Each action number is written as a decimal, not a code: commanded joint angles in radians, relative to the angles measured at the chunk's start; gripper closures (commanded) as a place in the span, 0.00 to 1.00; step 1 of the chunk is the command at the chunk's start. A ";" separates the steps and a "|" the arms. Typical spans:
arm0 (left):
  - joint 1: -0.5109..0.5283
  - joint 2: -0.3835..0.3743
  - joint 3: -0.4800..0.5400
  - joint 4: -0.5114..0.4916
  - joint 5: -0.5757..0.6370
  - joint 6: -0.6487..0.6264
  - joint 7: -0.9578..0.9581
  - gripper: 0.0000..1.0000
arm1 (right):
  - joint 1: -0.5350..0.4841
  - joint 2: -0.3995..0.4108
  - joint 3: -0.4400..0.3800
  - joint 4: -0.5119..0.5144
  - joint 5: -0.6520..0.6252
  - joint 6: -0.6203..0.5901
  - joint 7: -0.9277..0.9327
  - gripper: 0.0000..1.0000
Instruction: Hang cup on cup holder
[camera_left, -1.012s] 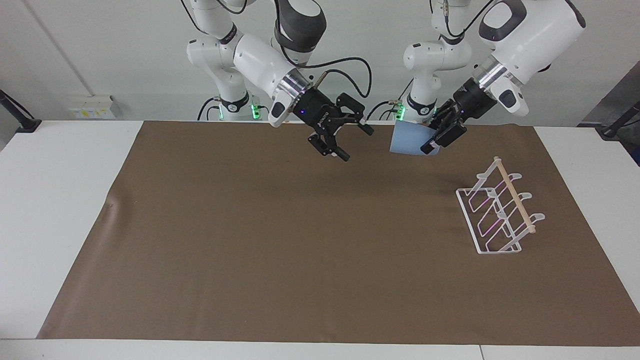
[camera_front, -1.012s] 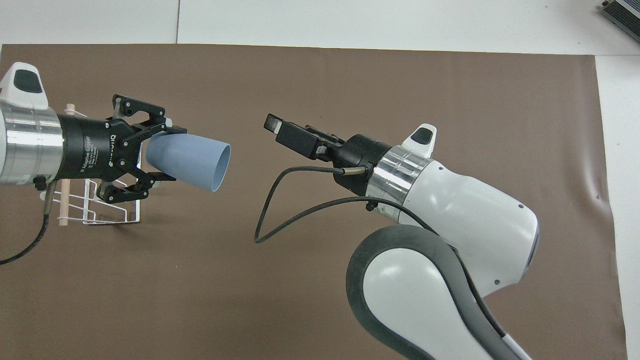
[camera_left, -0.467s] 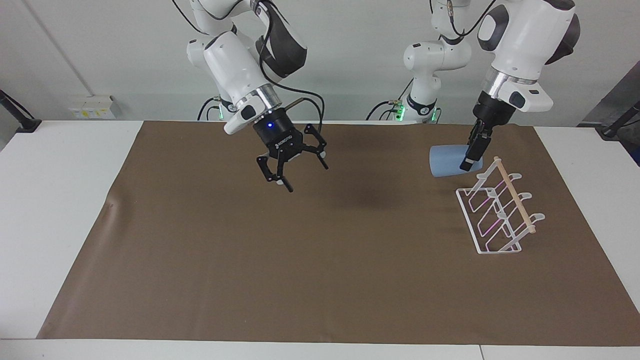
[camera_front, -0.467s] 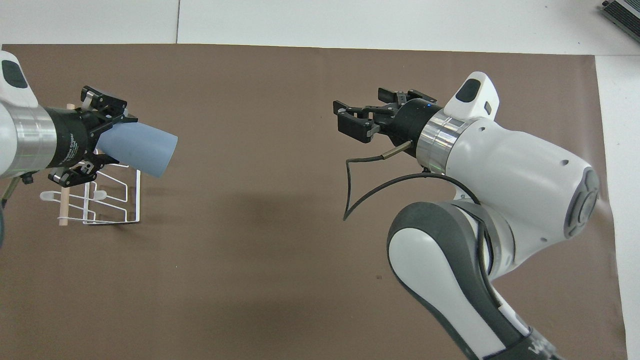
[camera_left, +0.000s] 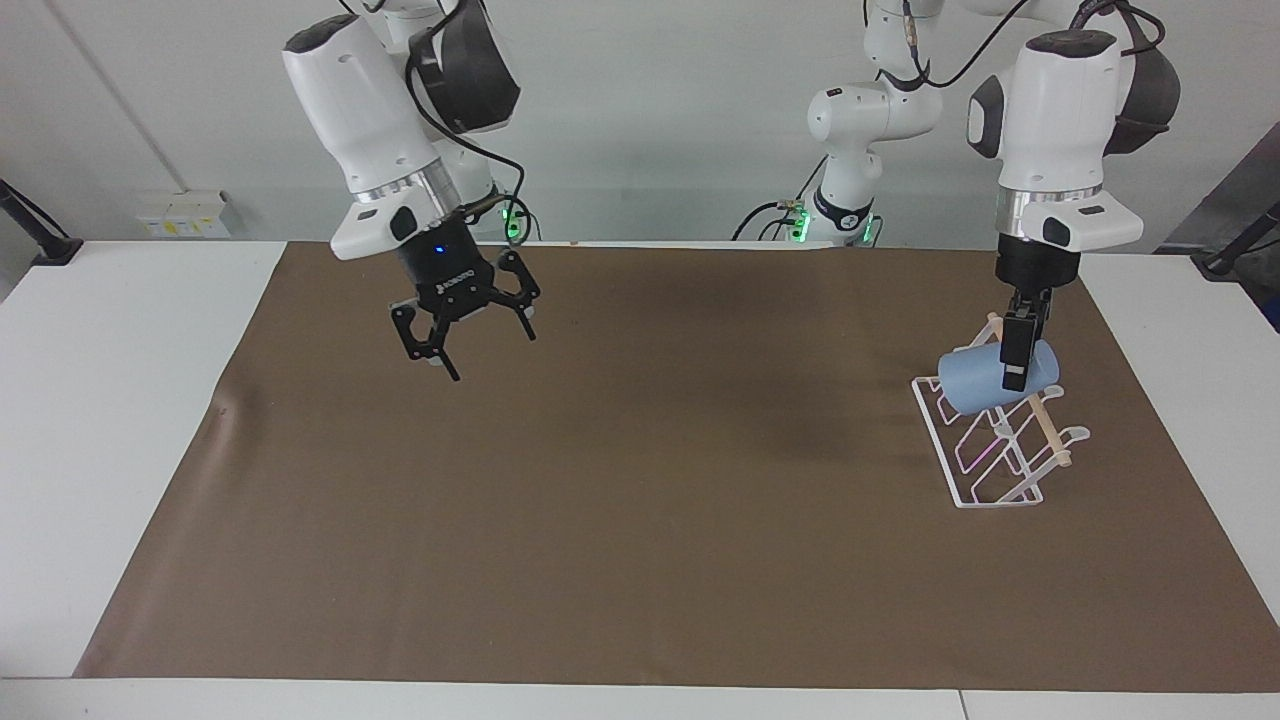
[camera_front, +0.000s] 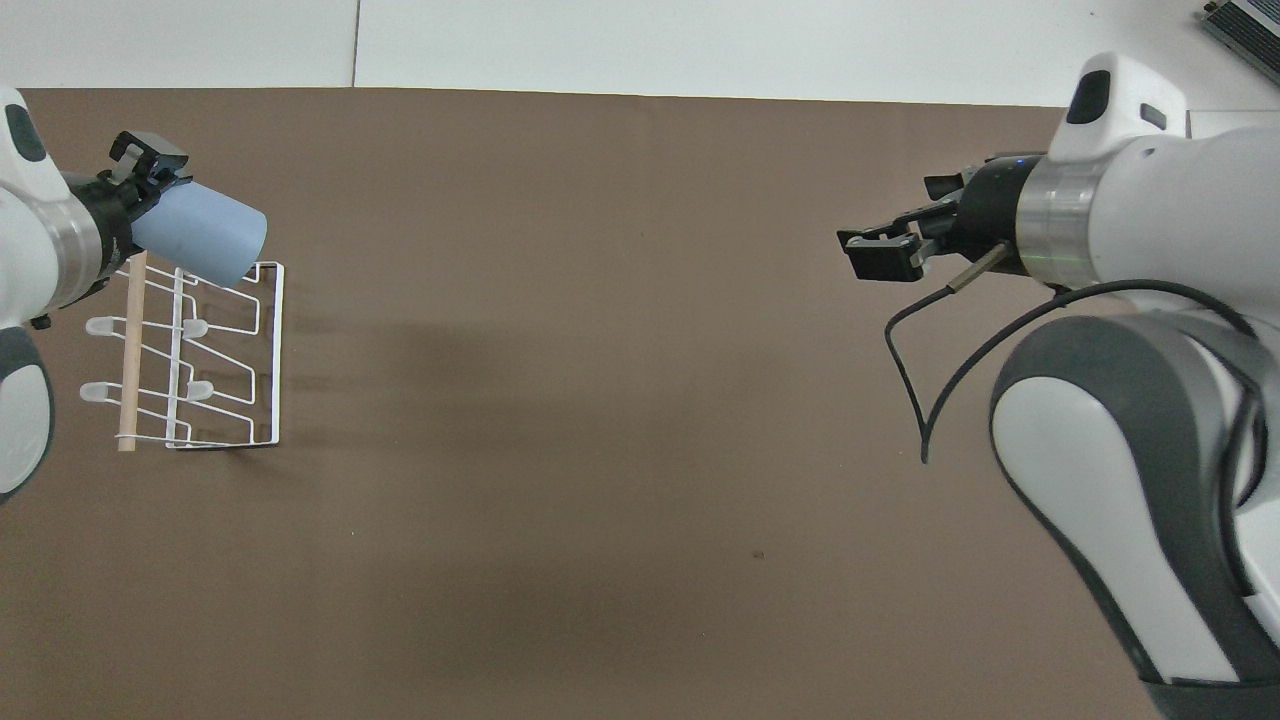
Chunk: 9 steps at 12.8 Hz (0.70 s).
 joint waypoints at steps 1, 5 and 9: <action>0.032 0.043 -0.001 -0.002 0.180 0.076 0.010 1.00 | -0.005 -0.043 -0.163 0.005 -0.049 -0.193 -0.010 0.00; 0.046 0.089 0.004 0.023 0.346 0.113 0.007 1.00 | -0.005 -0.067 -0.337 0.005 -0.286 -0.393 0.049 0.00; 0.046 0.097 0.005 -0.002 0.360 0.121 0.002 1.00 | -0.005 -0.086 -0.310 0.089 -0.288 -0.548 0.355 0.00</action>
